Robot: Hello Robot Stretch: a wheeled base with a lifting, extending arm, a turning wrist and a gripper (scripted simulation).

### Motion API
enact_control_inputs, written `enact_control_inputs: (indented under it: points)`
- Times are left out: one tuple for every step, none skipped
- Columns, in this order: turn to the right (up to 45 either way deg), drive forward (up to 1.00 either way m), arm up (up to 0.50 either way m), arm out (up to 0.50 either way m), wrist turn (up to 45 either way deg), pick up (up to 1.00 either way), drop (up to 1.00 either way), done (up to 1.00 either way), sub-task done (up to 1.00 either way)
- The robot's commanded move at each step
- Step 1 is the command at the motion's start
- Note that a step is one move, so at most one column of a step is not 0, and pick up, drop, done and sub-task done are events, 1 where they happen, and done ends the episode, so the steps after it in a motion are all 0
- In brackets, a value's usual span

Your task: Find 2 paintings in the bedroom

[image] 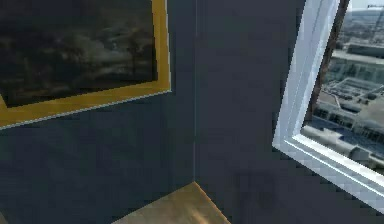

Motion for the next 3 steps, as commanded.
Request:
enact_control_inputs:
  points:
    - [-24.0, 0.00, 0.00, 0.00, 0.0, 0.00, 0.00, 0.00, 0.00]
    - [0.0, 0.00, 0.00, 0.00, 0.0, 0.00, 0.00, 0.00, 1.00]
    - [-45.0, 0.00, 0.00, 0.00, 0.0, 0.00, 0.00, 0.00, 0.00]
